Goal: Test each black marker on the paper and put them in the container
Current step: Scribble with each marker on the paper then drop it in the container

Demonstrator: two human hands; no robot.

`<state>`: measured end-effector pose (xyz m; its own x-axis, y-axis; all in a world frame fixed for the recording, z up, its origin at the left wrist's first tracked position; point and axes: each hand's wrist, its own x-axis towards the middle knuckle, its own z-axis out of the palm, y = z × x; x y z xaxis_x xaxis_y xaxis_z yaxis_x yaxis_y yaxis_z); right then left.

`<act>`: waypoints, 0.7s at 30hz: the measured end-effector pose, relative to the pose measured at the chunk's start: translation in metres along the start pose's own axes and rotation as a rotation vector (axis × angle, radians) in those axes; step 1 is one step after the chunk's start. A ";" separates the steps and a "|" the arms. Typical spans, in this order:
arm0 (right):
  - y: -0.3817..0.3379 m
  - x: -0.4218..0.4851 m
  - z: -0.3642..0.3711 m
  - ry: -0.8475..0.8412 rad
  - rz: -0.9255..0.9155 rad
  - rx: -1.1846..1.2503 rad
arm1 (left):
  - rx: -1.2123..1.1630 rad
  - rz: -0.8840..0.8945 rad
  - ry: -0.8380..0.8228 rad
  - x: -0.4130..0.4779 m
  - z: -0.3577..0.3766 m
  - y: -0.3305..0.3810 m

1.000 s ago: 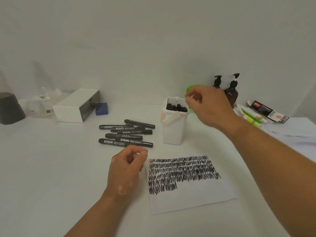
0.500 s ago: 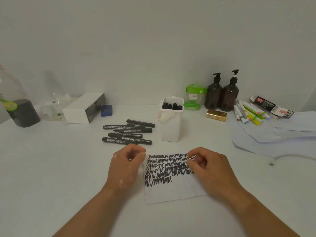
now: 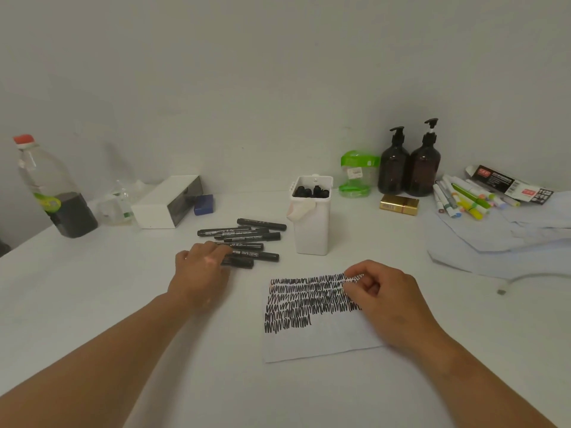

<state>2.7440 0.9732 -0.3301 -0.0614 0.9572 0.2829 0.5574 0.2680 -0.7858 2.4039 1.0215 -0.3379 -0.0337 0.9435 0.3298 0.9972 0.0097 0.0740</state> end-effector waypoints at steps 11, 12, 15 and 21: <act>-0.003 -0.001 0.001 -0.060 0.031 -0.006 | -0.386 0.046 0.049 -0.024 -0.034 0.043; -0.004 -0.002 0.001 -0.065 0.031 -0.010 | -0.510 0.008 0.035 -0.029 -0.041 0.052; -0.011 -0.006 0.002 -0.083 0.013 -0.006 | -1.070 -0.109 -0.148 -0.047 -0.052 0.079; -0.025 -0.016 0.005 -0.257 -0.071 0.056 | -1.757 -0.231 -0.317 -0.063 -0.041 0.104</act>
<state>2.7264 0.9520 -0.3177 -0.3107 0.9303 0.1948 0.4981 0.3339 -0.8002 2.5072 0.9499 -0.3126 0.0762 0.9970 0.0110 -0.2620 0.0094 0.9650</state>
